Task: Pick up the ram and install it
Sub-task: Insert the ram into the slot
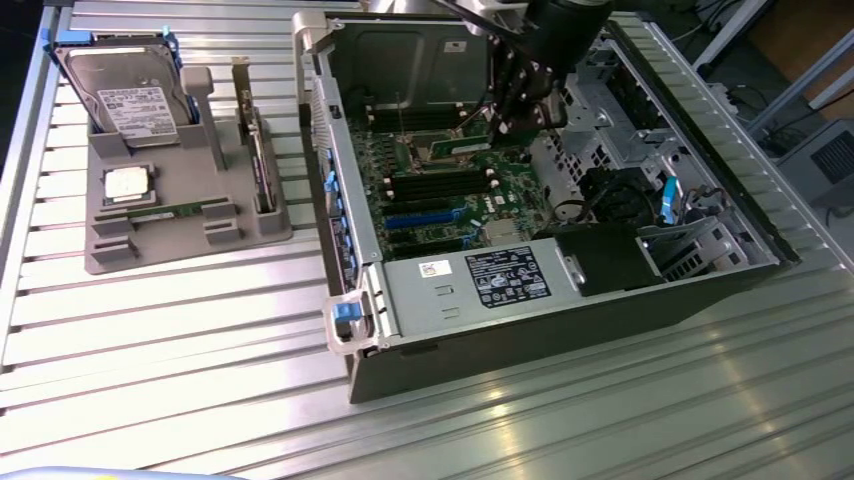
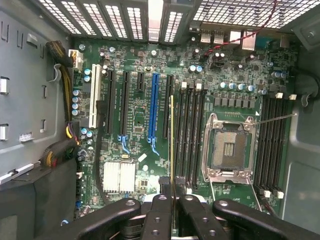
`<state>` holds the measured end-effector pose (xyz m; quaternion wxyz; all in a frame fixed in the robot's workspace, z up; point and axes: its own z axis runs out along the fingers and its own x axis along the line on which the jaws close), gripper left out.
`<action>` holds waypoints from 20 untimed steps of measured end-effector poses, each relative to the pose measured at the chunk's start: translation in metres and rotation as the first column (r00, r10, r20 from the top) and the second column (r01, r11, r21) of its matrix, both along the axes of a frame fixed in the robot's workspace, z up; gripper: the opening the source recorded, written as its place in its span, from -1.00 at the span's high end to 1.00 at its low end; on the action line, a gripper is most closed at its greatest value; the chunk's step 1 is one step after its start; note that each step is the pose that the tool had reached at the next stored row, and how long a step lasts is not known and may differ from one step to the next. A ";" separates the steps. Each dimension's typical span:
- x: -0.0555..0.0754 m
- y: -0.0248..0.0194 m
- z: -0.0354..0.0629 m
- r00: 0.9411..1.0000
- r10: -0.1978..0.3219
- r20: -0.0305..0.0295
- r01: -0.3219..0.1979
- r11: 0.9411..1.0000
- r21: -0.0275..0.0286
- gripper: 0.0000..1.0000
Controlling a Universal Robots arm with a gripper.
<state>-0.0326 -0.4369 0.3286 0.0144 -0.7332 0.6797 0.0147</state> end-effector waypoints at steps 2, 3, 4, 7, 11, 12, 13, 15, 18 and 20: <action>0.000 0.0000 -0.0007 1.000 0.000 0.000 0.000 1.000 0.000 0.76; 0.000 0.0000 -0.0010 1.000 0.000 0.000 0.000 1.000 0.000 0.76; 0.000 0.0000 -0.0014 1.000 0.000 0.000 0.000 1.000 0.000 0.76; 0.000 0.0000 -0.0024 1.000 0.000 0.000 0.000 1.000 0.000 0.76; 0.000 0.0000 -0.0035 1.000 0.000 0.000 0.000 1.000 0.000 0.76; 0.000 0.0000 -0.0038 1.000 0.000 0.000 0.000 1.000 0.000 0.76; 0.000 0.0000 -0.0041 1.000 0.000 0.000 0.000 1.000 0.000 0.76; 0.000 0.0000 -0.0050 1.000 0.000 0.000 0.000 1.000 0.000 0.76; 0.000 0.0000 -0.0072 1.000 0.000 0.000 0.000 1.000 0.000 0.76; 0.000 -0.0001 -0.0087 1.000 0.000 0.000 0.000 1.000 0.000 0.76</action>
